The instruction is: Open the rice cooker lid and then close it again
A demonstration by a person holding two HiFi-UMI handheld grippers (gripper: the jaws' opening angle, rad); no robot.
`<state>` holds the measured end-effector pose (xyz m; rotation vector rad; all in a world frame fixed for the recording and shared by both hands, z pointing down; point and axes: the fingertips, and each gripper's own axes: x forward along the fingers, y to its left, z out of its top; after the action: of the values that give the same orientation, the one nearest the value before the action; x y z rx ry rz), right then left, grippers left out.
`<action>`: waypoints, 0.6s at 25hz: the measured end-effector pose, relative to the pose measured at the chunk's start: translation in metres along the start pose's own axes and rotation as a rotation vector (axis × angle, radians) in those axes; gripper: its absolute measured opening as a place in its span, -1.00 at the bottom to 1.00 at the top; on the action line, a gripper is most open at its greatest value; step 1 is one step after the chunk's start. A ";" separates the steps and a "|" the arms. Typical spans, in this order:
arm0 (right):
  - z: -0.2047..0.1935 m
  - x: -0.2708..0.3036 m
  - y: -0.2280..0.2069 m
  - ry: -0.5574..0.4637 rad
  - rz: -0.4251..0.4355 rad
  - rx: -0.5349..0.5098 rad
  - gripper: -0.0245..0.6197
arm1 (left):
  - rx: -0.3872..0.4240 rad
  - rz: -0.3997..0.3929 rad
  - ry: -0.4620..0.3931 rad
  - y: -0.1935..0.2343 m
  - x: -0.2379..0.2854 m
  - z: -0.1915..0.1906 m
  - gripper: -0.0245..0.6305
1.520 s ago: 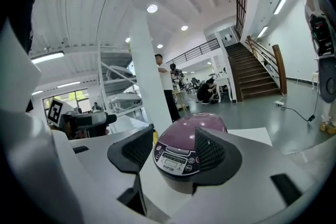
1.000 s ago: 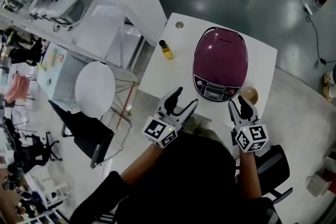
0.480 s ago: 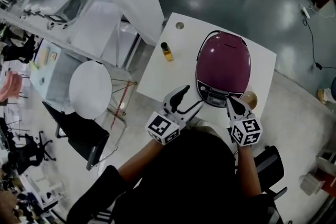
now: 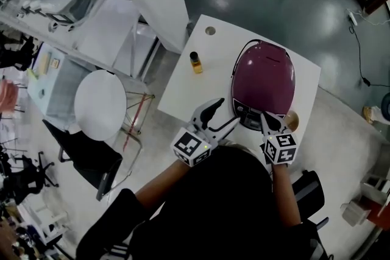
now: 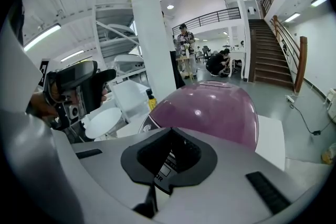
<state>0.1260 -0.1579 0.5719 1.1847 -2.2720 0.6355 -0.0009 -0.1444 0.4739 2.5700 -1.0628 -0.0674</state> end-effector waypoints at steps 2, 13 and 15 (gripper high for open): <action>-0.002 0.005 0.001 0.015 -0.010 0.006 -0.92 | 0.007 -0.013 -0.019 0.005 0.002 0.005 -0.13; -0.014 0.012 -0.001 0.052 -0.081 0.053 -0.92 | -0.008 -0.074 0.005 0.022 0.011 0.005 -0.13; -0.013 0.012 -0.002 0.052 -0.086 0.066 -0.92 | -0.009 -0.079 0.002 0.024 0.013 0.006 -0.13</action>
<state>0.1241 -0.1584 0.5901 1.2748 -2.1594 0.7054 -0.0090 -0.1707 0.4777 2.6025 -0.9584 -0.0895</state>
